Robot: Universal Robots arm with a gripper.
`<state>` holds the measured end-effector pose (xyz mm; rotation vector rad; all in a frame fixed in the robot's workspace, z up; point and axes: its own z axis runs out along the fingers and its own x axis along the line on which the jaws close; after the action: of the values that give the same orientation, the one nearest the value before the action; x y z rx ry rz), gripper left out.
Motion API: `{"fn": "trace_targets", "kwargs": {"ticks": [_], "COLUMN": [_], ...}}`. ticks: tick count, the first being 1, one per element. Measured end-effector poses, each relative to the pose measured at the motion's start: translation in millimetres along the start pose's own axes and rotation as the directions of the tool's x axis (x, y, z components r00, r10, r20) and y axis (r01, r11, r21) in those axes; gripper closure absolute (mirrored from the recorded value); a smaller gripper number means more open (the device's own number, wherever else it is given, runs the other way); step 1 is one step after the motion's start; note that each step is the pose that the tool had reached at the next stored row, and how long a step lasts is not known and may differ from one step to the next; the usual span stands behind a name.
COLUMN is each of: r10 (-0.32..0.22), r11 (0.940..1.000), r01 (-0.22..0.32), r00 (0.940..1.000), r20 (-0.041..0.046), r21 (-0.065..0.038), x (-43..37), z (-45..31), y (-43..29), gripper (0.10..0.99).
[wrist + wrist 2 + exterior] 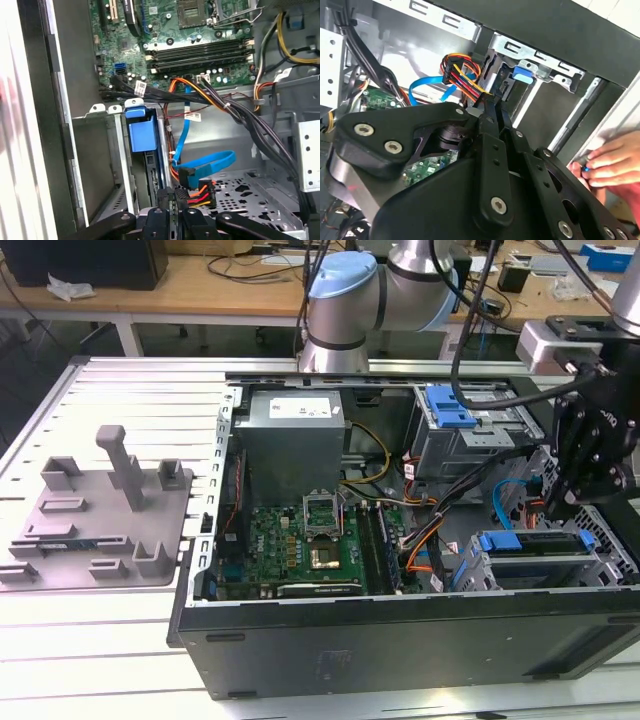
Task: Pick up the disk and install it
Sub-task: 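Insert the first disk wire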
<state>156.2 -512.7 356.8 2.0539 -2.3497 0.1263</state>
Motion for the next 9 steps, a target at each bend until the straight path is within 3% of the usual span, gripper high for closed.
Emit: {"fn": "trace_targets", "kwargs": {"ticks": [2, 9], "r10": [0.0, -0.037], "r11": [1.0, 0.9993], "r01": [0.0, 0.037], "r00": [1.0, 0.9992], "r20": [0.0092, 0.012], "r21": [-0.001, 0.001], "x": [4.8, 9.3], "z": [0.5, 0.7], "y": [-0.6, -1.2], "gripper": [0.922, 0.922]}}
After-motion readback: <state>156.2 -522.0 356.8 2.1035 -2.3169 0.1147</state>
